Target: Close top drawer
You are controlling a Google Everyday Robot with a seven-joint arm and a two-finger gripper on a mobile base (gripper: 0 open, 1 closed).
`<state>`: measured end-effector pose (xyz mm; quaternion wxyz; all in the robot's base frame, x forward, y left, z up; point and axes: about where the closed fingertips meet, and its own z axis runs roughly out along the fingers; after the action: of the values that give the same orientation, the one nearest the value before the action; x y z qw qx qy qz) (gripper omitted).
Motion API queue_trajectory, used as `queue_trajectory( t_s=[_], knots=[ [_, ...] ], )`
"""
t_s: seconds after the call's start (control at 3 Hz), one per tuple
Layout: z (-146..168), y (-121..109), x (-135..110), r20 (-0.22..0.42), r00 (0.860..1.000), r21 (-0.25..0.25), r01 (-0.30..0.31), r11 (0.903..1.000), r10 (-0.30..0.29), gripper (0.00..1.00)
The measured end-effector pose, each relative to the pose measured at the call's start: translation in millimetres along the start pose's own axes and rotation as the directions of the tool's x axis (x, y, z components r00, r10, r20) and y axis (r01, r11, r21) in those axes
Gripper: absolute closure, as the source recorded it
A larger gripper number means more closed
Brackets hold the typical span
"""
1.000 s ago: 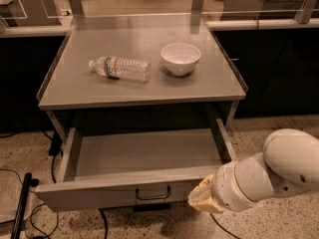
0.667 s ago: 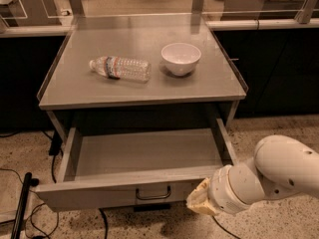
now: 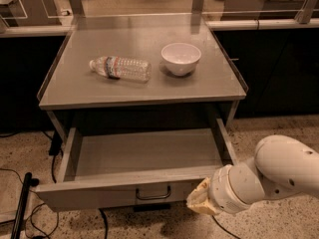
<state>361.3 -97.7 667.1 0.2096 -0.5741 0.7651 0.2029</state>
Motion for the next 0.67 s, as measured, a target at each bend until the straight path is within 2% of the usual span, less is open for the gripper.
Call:
queue_trajectory(
  t_s=[0.33,0.67],
  knots=[
    [0,0,0,0.000,1.000,0.000,0.000,1.0000,0.000,0.36],
    [1,-19,-8,0.022,1.000,0.010,0.015,0.9998,-0.015,0.13]
  ],
)
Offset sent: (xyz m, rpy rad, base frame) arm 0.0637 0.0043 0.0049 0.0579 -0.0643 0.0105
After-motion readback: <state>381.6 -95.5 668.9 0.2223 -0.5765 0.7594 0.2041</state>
